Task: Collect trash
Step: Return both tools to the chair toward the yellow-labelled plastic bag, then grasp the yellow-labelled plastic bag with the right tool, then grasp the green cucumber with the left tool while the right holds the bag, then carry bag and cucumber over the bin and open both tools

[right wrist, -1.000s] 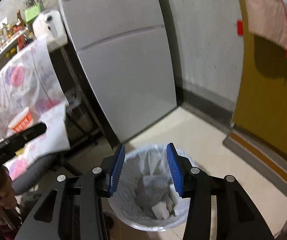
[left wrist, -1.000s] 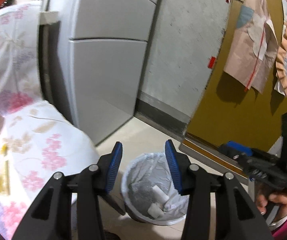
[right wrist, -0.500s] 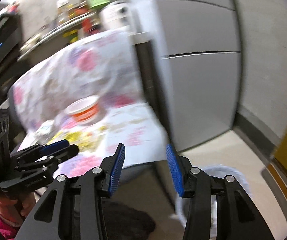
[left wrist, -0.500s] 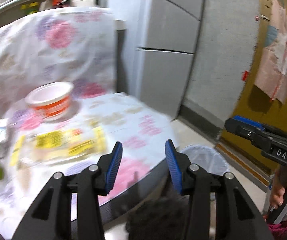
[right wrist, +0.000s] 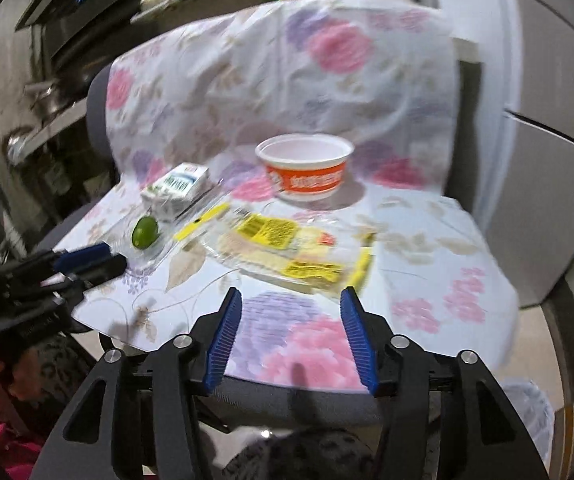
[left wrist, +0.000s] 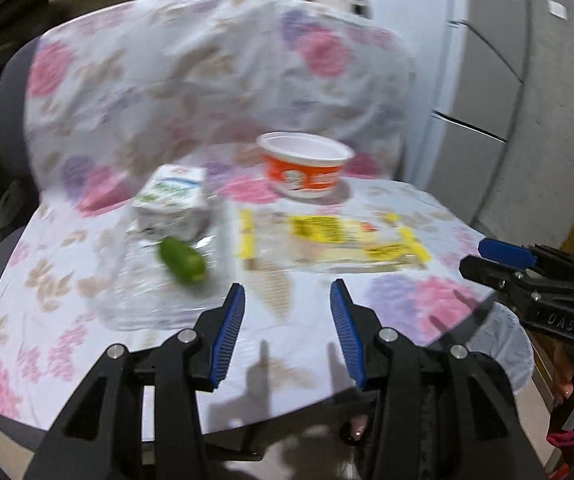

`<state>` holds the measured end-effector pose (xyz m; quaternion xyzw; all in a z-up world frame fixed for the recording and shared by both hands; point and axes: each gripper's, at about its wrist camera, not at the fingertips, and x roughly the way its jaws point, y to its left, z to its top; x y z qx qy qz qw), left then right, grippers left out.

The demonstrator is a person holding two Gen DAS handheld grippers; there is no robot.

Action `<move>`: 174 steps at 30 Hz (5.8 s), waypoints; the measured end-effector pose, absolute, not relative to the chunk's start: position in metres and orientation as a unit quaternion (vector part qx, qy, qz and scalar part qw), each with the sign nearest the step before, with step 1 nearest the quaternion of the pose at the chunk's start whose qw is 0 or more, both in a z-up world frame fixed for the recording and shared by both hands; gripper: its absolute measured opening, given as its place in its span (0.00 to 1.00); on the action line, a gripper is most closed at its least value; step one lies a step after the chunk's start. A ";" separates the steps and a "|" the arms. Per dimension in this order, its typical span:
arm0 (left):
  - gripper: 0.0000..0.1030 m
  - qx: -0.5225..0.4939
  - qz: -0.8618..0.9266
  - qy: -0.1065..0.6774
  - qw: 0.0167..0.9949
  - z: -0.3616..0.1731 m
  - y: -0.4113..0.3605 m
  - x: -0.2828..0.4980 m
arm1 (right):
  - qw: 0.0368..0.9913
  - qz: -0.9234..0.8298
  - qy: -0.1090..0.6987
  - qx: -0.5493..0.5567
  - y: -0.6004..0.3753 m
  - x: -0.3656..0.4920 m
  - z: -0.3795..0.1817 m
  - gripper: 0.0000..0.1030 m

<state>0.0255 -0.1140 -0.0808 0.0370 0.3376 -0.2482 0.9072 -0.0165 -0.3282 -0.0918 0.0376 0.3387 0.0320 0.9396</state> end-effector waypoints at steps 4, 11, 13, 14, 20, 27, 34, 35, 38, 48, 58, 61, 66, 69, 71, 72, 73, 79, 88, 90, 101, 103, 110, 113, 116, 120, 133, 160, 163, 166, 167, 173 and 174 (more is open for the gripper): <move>0.42 0.015 -0.225 0.350 0.909 -0.086 -0.095 0.040 | 0.932 0.035 0.360 0.024 -0.330 0.011 -0.108 0.54; 0.42 0.022 -0.225 0.351 0.909 -0.090 -0.100 0.048 | 0.922 -0.006 0.381 0.071 -0.369 0.045 -0.125 0.54; 0.42 0.025 -0.228 0.352 0.907 -0.091 -0.104 0.049 | 0.915 -0.011 0.391 0.099 -0.382 0.052 -0.131 0.54; 0.42 0.027 -0.230 0.353 0.907 -0.092 -0.107 0.050 | 0.912 -0.006 0.396 0.110 -0.385 0.055 -0.134 0.54; 0.42 0.030 -0.230 0.353 0.907 -0.093 -0.109 0.047 | 0.901 0.021 0.416 0.118 -0.379 0.055 -0.140 0.19; 0.42 0.020 -0.227 0.353 0.908 -0.091 -0.101 0.042 | 0.887 0.062 0.450 0.087 -0.335 0.027 -0.139 0.21; 0.42 0.020 -0.220 0.340 0.914 -0.085 -0.091 0.029 | 0.890 0.096 0.443 0.042 -0.297 -0.008 -0.123 0.51; 0.42 0.021 -0.218 0.340 0.915 -0.084 -0.089 0.029 | 0.896 0.084 0.435 0.027 -0.296 -0.012 -0.117 0.57; 0.42 0.017 -0.214 0.340 0.916 -0.085 -0.084 0.027 | 0.908 0.067 0.412 0.013 -0.302 -0.017 -0.103 0.61; 0.42 -0.002 -0.166 0.349 0.922 -0.089 -0.054 0.049 | 0.914 0.118 0.388 -0.006 -0.293 0.053 -0.099 0.81; 0.42 -0.005 -0.146 0.353 0.924 -0.094 -0.041 0.073 | 0.893 0.135 0.429 0.007 -0.306 0.130 -0.139 0.83; 0.42 -0.001 -0.152 0.357 0.922 -0.098 -0.046 0.076 | 0.883 0.160 0.441 0.000 -0.299 0.127 -0.152 0.84; 0.42 0.001 -0.156 0.361 0.920 -0.101 -0.050 0.076 | 0.885 0.172 0.432 -0.036 -0.291 0.109 -0.154 0.80; 0.42 0.001 -0.155 0.360 0.920 -0.101 -0.051 0.075 | 0.887 0.167 0.429 -0.046 -0.293 0.100 -0.151 0.48; 0.42 0.003 -0.154 0.358 0.921 -0.100 -0.050 0.073 | 0.888 0.155 0.429 -0.055 -0.298 0.093 -0.149 0.32; 0.42 0.003 -0.154 0.357 0.921 -0.100 -0.050 0.072 | 0.889 0.153 0.429 -0.055 -0.300 0.088 -0.149 0.23; 0.42 0.003 -0.154 0.357 0.921 -0.100 -0.049 0.071 | 0.890 0.151 0.427 -0.055 -0.302 0.082 -0.148 0.08; 0.42 -0.001 -0.147 0.349 0.925 -0.096 -0.043 0.065 | 0.920 0.075 0.382 -0.041 -0.318 0.057 -0.127 0.01; 0.42 0.016 -0.158 0.359 0.920 -0.106 -0.051 0.077 | 0.913 0.003 0.408 0.021 -0.330 0.041 -0.127 0.07; 0.42 0.017 -0.163 0.366 0.916 -0.110 -0.054 0.082 | 0.915 0.008 0.402 0.034 -0.328 0.038 -0.123 0.07; 0.42 -0.010 -0.225 0.383 0.896 -0.112 -0.075 0.095 | 0.921 0.019 0.385 0.060 -0.334 0.029 -0.108 0.28; 0.42 -0.010 -0.243 0.387 0.890 -0.113 -0.086 0.095 | 0.920 0.018 0.386 0.066 -0.336 0.030 -0.110 0.31; 0.49 -0.016 -0.243 0.379 0.893 -0.105 -0.089 0.092 | 0.905 0.039 0.417 0.075 -0.331 0.044 -0.131 0.63; 0.53 -0.026 -0.205 0.379 0.902 -0.100 -0.077 0.099 | 0.906 0.043 0.412 0.082 -0.329 0.045 -0.133 0.64; 0.53 -0.032 -0.171 0.399 0.900 -0.104 -0.075 0.114 | 0.908 0.045 0.408 0.086 -0.329 0.046 -0.133 0.64; 0.53 -0.039 -0.128 0.419 0.898 -0.109 -0.079 0.135 | 0.909 0.043 0.406 0.084 -0.330 0.045 -0.133 0.64; 0.36 -0.035 -0.080 0.431 0.898 -0.113 -0.076 0.142 | 0.917 0.031 0.395 0.051 -0.324 0.039 -0.128 0.64; 0.31 -0.036 -0.223 0.364 0.904 -0.084 -0.085 0.073 | 0.909 0.010 0.418 0.000 -0.300 0.059 -0.150 0.25; 0.31 -0.032 -0.215 0.363 0.906 -0.084 -0.083 0.073 | 0.913 0.016 0.408 0.013 -0.303 0.057 -0.143 0.10; 0.31 -0.029 -0.209 0.362 0.908 -0.083 -0.079 0.071 | 0.924 0.013 0.381 0.018 -0.305 0.051 -0.129 0.03; 0.31 -0.029 -0.208 0.360 0.909 -0.082 -0.078 0.070 | 0.929 0.014 0.369 0.023 -0.306 0.049 -0.121 0.02; 0.31 -0.028 -0.214 0.348 0.912 -0.071 -0.079 0.060 | 0.943 0.019 0.330 0.043 -0.313 0.033 -0.080 0.01; 0.31 -0.027 -0.217 0.345 0.913 -0.068 -0.080 0.057 | 0.944 0.018 0.325 0.049 -0.316 0.029 -0.076 0.01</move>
